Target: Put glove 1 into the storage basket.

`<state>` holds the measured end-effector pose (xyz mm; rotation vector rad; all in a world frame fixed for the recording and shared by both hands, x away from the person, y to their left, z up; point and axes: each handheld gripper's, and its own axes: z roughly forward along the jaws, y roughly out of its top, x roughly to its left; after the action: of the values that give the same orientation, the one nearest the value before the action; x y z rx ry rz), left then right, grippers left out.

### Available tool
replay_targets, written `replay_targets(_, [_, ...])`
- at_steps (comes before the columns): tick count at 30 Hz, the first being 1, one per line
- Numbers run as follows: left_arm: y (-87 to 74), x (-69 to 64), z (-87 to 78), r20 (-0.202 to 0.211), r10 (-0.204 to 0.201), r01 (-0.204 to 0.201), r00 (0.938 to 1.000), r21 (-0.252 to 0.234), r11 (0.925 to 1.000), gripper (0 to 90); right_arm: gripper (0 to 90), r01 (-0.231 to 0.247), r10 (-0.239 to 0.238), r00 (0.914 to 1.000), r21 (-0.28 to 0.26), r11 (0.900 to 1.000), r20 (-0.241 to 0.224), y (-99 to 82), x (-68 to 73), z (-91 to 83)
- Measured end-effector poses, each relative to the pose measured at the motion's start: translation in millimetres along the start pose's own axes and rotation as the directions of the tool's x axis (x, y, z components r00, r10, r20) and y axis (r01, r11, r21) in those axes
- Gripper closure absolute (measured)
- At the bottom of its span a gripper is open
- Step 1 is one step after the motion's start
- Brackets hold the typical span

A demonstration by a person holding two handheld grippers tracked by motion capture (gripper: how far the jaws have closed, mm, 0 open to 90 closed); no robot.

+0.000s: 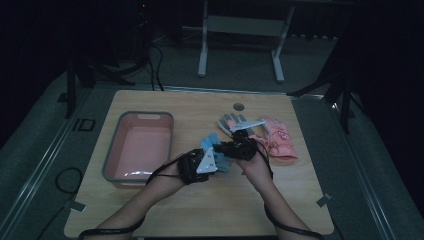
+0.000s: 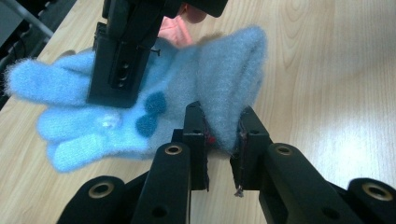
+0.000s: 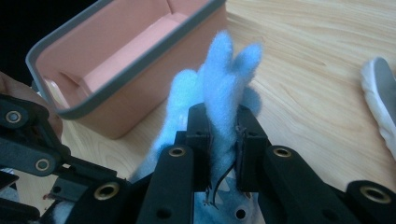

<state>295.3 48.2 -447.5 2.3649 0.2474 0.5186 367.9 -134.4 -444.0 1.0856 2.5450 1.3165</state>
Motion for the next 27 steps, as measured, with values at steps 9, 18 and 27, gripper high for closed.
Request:
replay_targets(9, [-14.1, 14.9, -19.1, -0.027, -0.042, 0.042, 0.9987, 0.005, 0.9991, 78.4, 79.4, 0.023, -0.023, 0.9994, 0.002, 0.9997, -0.028, 25.0, 11.8, 17.5])
replay_targets(18, [-31.1, 25.4, -42.9, -0.054, -0.059, 0.061, 0.9968, 0.035, 0.9975, 78.3, 79.4, 0.058, -0.058, 0.9967, 0.005, 0.9983, -0.056, 47.8, 31.2, 38.2])
replay_targets(27, [-57.1, 33.6, -61.9, -0.08, -0.088, 0.092, 0.9929, 0.052, 0.9944, 78.3, 79.4, 0.084, -0.082, 0.9927, 0.023, 0.9962, -0.089, 64.3, 50.2, 61.6])
